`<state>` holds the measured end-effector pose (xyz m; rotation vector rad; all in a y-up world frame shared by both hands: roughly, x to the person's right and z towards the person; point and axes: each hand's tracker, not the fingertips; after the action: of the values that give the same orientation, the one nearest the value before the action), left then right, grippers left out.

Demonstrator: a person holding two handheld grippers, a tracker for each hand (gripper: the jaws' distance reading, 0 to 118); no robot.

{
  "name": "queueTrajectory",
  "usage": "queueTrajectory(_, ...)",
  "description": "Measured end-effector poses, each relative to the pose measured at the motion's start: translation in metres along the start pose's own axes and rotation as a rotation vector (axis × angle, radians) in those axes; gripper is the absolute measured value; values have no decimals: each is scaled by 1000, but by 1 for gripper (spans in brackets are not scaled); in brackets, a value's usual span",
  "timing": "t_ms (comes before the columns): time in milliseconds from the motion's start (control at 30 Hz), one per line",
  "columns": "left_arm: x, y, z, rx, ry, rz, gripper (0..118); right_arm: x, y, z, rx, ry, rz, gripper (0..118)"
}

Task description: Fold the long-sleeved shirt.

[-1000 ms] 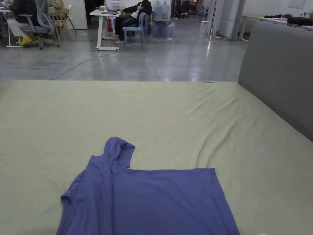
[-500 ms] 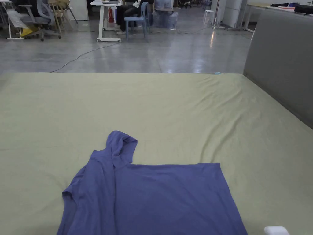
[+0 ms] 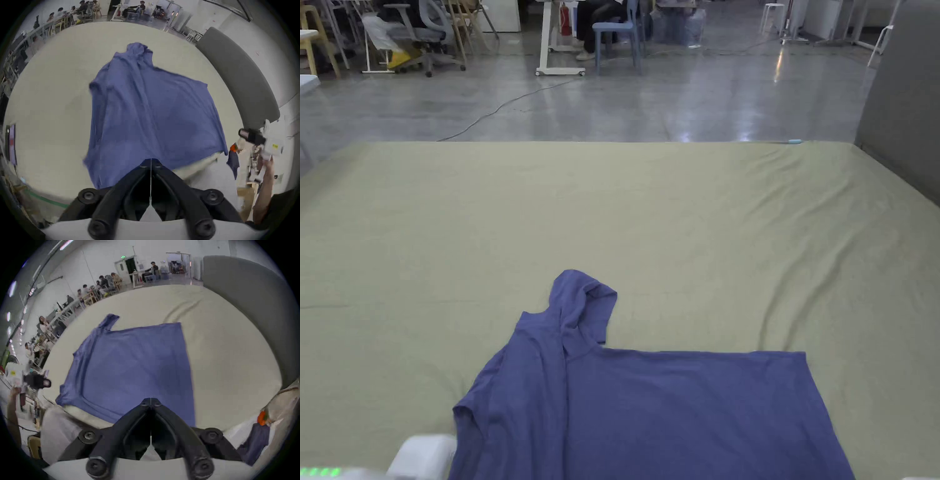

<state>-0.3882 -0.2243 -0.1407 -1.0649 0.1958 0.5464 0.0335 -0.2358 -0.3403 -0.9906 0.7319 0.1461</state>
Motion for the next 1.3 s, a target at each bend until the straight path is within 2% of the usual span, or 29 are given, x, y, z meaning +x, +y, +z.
queueTrajectory(67,6,61,-11,50,52,-102,0,-10,9,-11,40,48,-13,0)
queueTrajectory(100,5,98,-20,80,61,-110,0,-15,14,-13,57,88,-19,0)
queueTrajectory(133,6,131,-31,108,74,-111,12,-19,17,-15,68,121,-26,0)
queueTrajectory(200,7,210,-68,83,86,-128,98,-33,23,-27,94,195,-27,0)
queueTrajectory(233,5,243,-85,67,109,-136,118,-36,24,-33,91,234,-18,0)
queueTrajectory(267,5,281,-95,130,133,-109,115,-41,24,-41,70,259,-2,0)
queueTrajectory(333,6,337,-128,124,249,-137,115,-50,23,-54,39,264,45,0)
queueTrajectory(367,8,346,-145,122,268,-119,115,-53,20,-55,47,276,77,0)
queueTrajectory(433,13,375,-175,127,308,-174,115,-57,14,-56,72,295,141,0)
queueTrajectory(467,21,385,-192,107,349,-232,115,-59,11,-63,59,296,147,0)
queueTrajectory(500,-11,421,-243,85,375,-298,115,-60,9,-66,48,293,152,0)
queueTrajectory(567,-11,437,-277,27,374,-359,115,-63,8,-74,-13,278,164,0)
queueTrajectory(600,-12,442,-294,-15,361,-358,115,-66,14,-75,-15,275,157,0)
queueTrajectory(633,16,418,-282,-44,344,-347,115,-65,15,-74,-9,278,154,0)
queueTrajectory(733,20,409,-307,-78,331,-312,115,-56,15,-73,5,287,118,0)
queueTrajectory(800,-3,427,-331,-91,431,-322,110,-53,15,-77,-16,280,93,0)
queueTrajectory(833,-9,429,-331,-83,426,-323,101,-53,16,-77,-20,278,87,0)
queueTrajectory(867,-16,436,-326,-77,352,-268,99,-51,14,-78,-22,273,78,0)
queueTrajectory(900,-11,424,-314,-69,328,-220,91,-51,14,-78,-21,273,73,0)
queueTrajectory(933,-11,425,-307,-45,327,-203,57,-51,15,-78,-20,273,68,0)
queueTrajectory(967,-9,427,-296,14,369,-197,9,-51,15,-78,-20,273,66,0)
queueTrajectory(1000,-7,426,-284,74,471,-224,5,-51,13,-79,-20,274,64,0)
queueTrajectory(1067,7,409,-249,58,418,-261,5,-53,13,-79,-23,270,67,0)
queueTrajectory(1133,9,400,-220,70,405,-246,5,-55,12,-78,-20,266,76,0)
queueTrajectory(1167,-10,424,-215,92,421,-232,5,-57,11,-78,-19,270,82,0)
queueTrajectory(1267,-8,409,-156,164,362,-176,5,-60,11,-79,-17,272,94,0)
queueTrajectory(1300,-2,397,-132,169,366,-195,5,-61,10,-79,-19,273,97,0)
